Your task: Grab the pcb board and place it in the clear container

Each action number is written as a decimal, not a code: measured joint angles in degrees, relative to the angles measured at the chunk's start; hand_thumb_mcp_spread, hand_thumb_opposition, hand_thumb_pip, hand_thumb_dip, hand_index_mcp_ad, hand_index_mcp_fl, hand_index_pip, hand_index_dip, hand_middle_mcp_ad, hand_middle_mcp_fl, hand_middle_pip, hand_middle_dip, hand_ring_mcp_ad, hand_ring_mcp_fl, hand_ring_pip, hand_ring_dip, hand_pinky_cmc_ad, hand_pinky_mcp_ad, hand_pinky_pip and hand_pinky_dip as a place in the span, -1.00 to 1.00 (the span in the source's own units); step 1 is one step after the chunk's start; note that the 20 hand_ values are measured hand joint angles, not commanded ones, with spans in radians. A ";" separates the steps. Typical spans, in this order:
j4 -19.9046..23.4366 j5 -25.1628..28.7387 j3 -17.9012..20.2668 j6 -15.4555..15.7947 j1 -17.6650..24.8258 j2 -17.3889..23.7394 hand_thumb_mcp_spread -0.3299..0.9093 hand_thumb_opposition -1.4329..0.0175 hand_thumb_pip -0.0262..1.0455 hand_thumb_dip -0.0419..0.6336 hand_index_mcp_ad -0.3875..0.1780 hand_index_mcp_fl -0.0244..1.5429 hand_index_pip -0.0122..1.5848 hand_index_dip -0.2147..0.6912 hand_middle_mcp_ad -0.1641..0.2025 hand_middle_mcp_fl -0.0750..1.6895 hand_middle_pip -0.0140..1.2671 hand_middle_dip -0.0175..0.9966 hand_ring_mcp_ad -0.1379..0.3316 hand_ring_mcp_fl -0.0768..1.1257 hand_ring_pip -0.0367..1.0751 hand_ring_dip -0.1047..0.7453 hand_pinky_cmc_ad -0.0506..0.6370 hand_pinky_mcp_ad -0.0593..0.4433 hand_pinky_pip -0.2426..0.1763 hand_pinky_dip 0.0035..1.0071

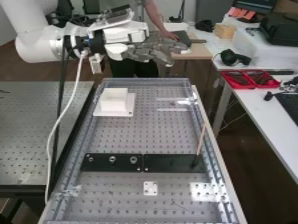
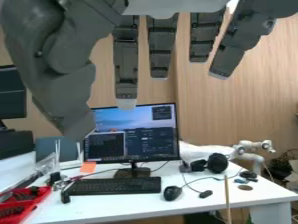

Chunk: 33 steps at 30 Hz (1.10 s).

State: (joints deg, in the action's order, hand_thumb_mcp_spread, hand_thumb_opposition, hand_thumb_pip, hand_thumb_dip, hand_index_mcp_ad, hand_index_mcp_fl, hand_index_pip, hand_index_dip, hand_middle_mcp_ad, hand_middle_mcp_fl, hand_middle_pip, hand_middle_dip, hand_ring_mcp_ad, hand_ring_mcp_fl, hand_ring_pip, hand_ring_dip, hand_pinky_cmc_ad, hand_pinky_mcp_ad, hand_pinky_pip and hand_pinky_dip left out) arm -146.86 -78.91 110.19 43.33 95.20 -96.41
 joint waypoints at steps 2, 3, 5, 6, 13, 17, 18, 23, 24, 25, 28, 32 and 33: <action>0.06 -0.07 0.01 0.08 -0.03 0.08 -0.03 -0.13 0.32 -0.17 0.06 -0.94 0.46 -0.33 0.19 -0.73 -0.80 -0.59 0.38 -0.86 -0.76 -0.69 0.10 0.03 -0.27 0.08; 0.12 -0.09 0.01 0.09 -0.04 0.13 -0.03 -0.13 0.32 -0.17 0.06 -0.94 0.44 -0.33 0.19 -0.72 -0.80 -0.60 0.38 -0.86 -0.77 -0.69 0.10 0.03 -0.28 0.08; 0.14 -0.13 0.04 0.04 -0.08 0.19 -0.04 -0.13 0.32 -0.17 0.06 -0.94 0.41 -0.33 0.19 -0.73 -0.80 -0.59 0.38 -0.86 -0.77 -0.69 0.10 0.03 -0.28 0.08; 0.20 -0.18 0.06 0.04 -0.10 0.20 -0.04 -0.13 0.32 -0.17 0.06 -0.94 0.41 -0.33 0.19 -0.72 -0.80 -0.59 0.38 -0.86 -0.77 -0.69 0.10 0.03 -0.28 0.08; -0.09 -0.93 -0.11 0.13 -0.25 0.35 -0.03 -0.11 0.32 -0.17 0.06 -0.94 0.35 -0.33 0.17 -0.74 -0.79 -0.59 0.38 -0.86 -0.76 -0.68 0.10 0.03 -0.27 0.08; -0.11 -0.99 -0.11 0.33 -0.36 0.48 -0.03 -0.11 0.32 -0.17 0.06 -0.94 0.33 -0.33 0.17 -0.75 -0.79 -0.59 0.38 -0.86 -0.76 -0.68 0.10 0.03 -0.28 0.08; -0.11 -0.99 -0.10 0.34 -0.38 0.48 -0.03 -0.11 0.32 -0.17 0.06 -0.94 0.33 -0.33 0.17 -0.75 -0.79 -0.59 0.38 -0.86 -0.76 -0.68 0.10 0.03 -0.27 0.08; 0.14 -1.14 -0.06 0.49 -0.45 0.54 -0.03 -0.11 0.32 -0.17 0.06 -0.94 0.29 -0.33 0.17 -0.75 -0.79 -0.59 0.38 -0.86 -0.76 -0.68 0.10 0.09 -0.27 0.08; 0.22 -1.15 -0.07 0.53 -0.44 0.56 -0.03 -0.11 0.32 -0.17 0.06 -0.94 0.29 -0.33 0.17 -0.75 -0.79 -0.59 0.38 -0.86 -0.76 -0.68 0.10 0.09 -0.28 0.08; 0.24 -1.15 -0.06 0.54 -0.43 0.57 -0.03 -0.11 0.32 -0.17 0.06 -0.94 0.29 -0.33 0.17 -0.75 -0.79 -0.59 0.38 -0.86 -0.76 -0.68 0.10 0.10 -0.28 0.08; 0.18 -1.15 -0.07 0.58 -0.44 0.62 -0.03 -0.11 0.32 -0.17 0.06 -0.94 0.27 -0.33 0.17 -0.74 -0.79 -0.59 0.38 -0.86 -0.76 -0.68 0.10 0.09 -0.27 0.08; -0.33 -1.30 -0.33 0.74 -0.46 0.66 -0.03 -0.11 0.32 -0.17 0.06 -0.94 0.25 -0.33 0.17 -0.74 -0.79 -0.59 0.38 -0.86 -0.76 -0.68 0.10 0.09 -0.28 0.08; -0.62 -1.38 -0.48 0.74 -0.48 0.66 -0.03 -0.11 0.32 -0.17 0.06 -0.94 0.23 -0.33 0.17 -0.75 -0.79 -0.59 0.38 -0.86 -0.76 -0.68 0.10 0.09 -0.27 0.08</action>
State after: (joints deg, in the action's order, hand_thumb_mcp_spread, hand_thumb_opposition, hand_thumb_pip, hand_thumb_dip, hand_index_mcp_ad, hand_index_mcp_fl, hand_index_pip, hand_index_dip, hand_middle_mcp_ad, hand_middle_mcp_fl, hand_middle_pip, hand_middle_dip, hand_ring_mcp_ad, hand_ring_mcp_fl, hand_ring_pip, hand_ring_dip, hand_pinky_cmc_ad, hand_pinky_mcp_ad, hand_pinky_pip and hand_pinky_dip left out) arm -147.48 -80.29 109.71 44.07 94.72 -95.75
